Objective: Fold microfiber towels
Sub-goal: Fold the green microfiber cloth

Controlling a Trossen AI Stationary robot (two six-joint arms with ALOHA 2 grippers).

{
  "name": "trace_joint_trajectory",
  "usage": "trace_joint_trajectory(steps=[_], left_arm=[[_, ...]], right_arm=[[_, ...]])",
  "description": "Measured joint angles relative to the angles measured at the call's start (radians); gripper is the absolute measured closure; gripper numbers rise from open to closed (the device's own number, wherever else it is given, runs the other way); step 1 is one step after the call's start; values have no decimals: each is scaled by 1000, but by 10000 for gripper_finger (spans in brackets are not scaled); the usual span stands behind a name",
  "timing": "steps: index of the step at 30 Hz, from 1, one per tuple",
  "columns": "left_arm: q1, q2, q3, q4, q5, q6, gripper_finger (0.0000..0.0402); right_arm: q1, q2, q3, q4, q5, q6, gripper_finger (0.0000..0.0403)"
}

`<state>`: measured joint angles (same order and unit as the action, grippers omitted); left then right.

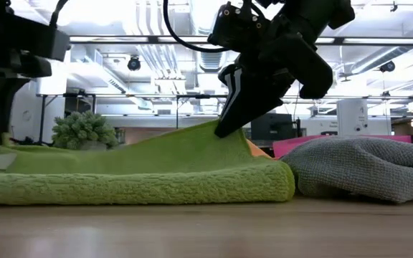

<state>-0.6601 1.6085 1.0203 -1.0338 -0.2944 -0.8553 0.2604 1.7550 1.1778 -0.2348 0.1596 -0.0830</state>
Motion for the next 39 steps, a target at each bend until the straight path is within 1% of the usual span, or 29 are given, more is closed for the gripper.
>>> trace_joint_trajectory(steps=[3, 7, 13, 16, 19, 22, 25, 28, 32, 36, 39], left_arm=[[0, 0, 0, 3, -23, 10, 402], [0, 0, 0, 4, -25, 25, 393], [2, 0, 0, 2, -25, 25, 339], [2, -2, 2, -17, -25, 25, 308], [2, -6, 22, -58, -23, 35, 283], [2, -19, 40, -79, 8, 75, 268], [2, -36, 45, -32, 16, 79, 263], [2, -38, 33, 105, 16, 103, 263], [3, -15, -6, 292, 16, 172, 269], [6, 13, -16, 344, 13, 182, 288], [7, 33, -16, 344, 11, 182, 306]], right_arm=[[-2, 0, 0, 0, 0, 3, 389], [-7, 0, 0, 0, 0, 5, 365], [-27, 0, 3, -5, 27, 11, 312], [-34, -4, 21, -44, 28, 11, 290], [-33, -16, 39, -87, 27, 26, 276], [-25, -24, 44, -93, 21, 45, 272], [-2, -23, 44, -88, 17, 67, 280], [27, -4, 35, -25, 16, 91, 304], [55, 45, 18, 80, 15, 95, 347], [59, 102, 16, 134, 16, 96, 387], [57, 134, 14, 137, 16, 99, 393]])
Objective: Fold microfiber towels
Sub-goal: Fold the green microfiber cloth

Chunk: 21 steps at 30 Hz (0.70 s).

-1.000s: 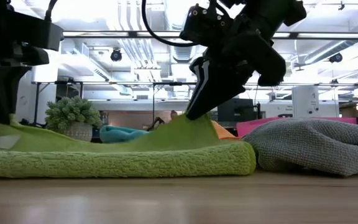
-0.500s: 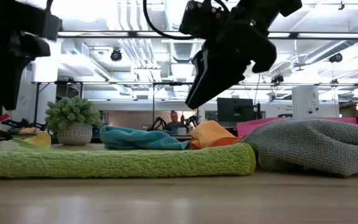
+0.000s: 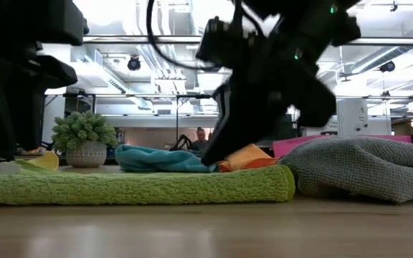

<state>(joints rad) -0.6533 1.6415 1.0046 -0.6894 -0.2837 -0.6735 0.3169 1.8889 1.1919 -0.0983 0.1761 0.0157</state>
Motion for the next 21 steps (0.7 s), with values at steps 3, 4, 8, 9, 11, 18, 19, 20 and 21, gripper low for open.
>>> trace_joint_trajectory(steps=[3, 4, 8, 9, 11, 18, 19, 20, 21], left_arm=[[2, 19, 0, 4, -2, 3, 323], [4, 28, 0, 11, -2, 4, 328], [9, 71, 0, 29, -2, 10, 349], [10, 81, 0, 36, -2, 10, 353], [13, 105, 0, 34, -2, 10, 361], [38, 138, 6, 24, -53, 51, 381], [41, 132, 5, 13, -56, 55, 381], [45, 124, 3, -1, -56, 59, 382], [47, 114, 2, -16, -54, 60, 382]], right_arm=[[-5, 12, 0, -1, 0, -4, 394], [-8, 14, 0, -3, 0, -4, 394], [-19, 21, 0, -49, 0, -10, 394], [-22, 21, 2, -65, 0, -12, 394], [-30, 17, 2, -111, 3, -7, 394], [-38, 0, 0, -170, 12, -7, 394], [-38, -2, 0, -175, 12, -11, 394], [-38, -6, 1, -183, 11, -13, 394], [-38, -9, 5, -192, 11, -13, 394]])
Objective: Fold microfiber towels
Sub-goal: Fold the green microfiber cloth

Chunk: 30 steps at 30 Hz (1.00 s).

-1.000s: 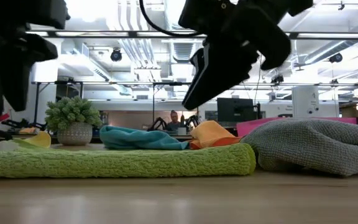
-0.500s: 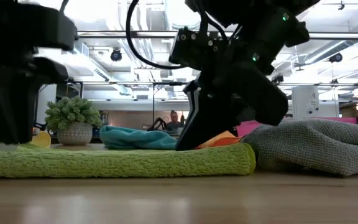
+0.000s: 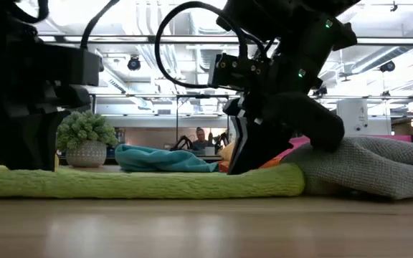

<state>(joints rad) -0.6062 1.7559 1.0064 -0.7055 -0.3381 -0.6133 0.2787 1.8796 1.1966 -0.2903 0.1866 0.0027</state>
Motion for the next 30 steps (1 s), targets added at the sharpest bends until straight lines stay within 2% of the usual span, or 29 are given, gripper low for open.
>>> trace_joint_trajectory(steps=[6, 12, 19, 25, 30], left_arm=[[-1, -103, -1, -38, 8, 0, 382], [-2, -170, -1, -28, 16, -2, 382], [-14, -166, -1, 25, 75, -9, 382], [-36, -143, -1, 121, 95, -34, 382], [-44, -138, -2, 127, 94, -102, 382]], right_arm=[[0, -49, 6, -39, -3, -7, 394], [23, -93, -3, -139, -1, 63, 394], [101, -99, -27, -174, -13, 151, 394], [173, -99, -31, -322, -13, 229, 394], [217, -104, -35, -411, -1, 287, 394]])
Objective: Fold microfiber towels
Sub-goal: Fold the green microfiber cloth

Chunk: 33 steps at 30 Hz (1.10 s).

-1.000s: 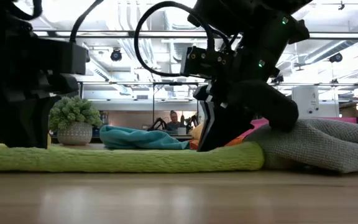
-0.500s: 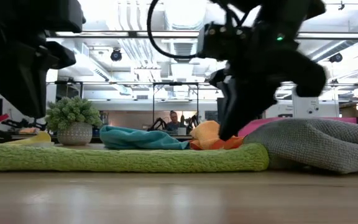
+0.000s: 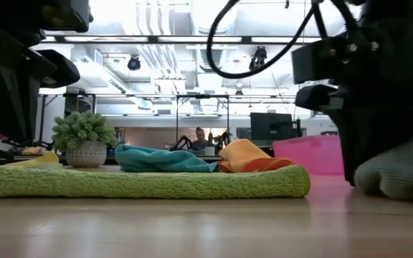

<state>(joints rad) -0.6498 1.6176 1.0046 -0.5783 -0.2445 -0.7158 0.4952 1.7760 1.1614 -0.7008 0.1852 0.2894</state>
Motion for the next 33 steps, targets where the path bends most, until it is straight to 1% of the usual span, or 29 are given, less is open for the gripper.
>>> trace_joint_trajectory(steps=[4, 10, 13, 16, 19, 24, 28, 30, 33], left_arm=[[0, 0, 0, 33, -4, -45, 382], [0, 1, 0, 85, -41, -64, 382], [0, 1, 0, 82, -53, -64, 382], [0, 1, -7, 82, -55, -64, 382], [0, 1, -25, 84, -56, -77, 382], [0, 2, -82, 106, -58, -166, 382], [1, 2, -99, 158, -110, -162, 382], [1, 2, -100, 160, -143, -143, 382], [2, 2, -105, 161, -178, -135, 382]], right_arm=[[10, -5, 0, 3, 16, 38, 394], [9, -32, 0, 20, 130, 124, 394], [-2, -35, 0, 72, 182, 289, 394], [-31, -35, 0, 113, 180, 458, 393], [-51, -34, -1, 118, 179, 485, 384], [-72, -35, -1, 121, 176, 552, 340], [-71, -40, -1, 146, 161, 569, 287], [-70, -48, -2, 158, 143, 586, 259], [-71, -62, -7, 168, 144, 625, 225]])
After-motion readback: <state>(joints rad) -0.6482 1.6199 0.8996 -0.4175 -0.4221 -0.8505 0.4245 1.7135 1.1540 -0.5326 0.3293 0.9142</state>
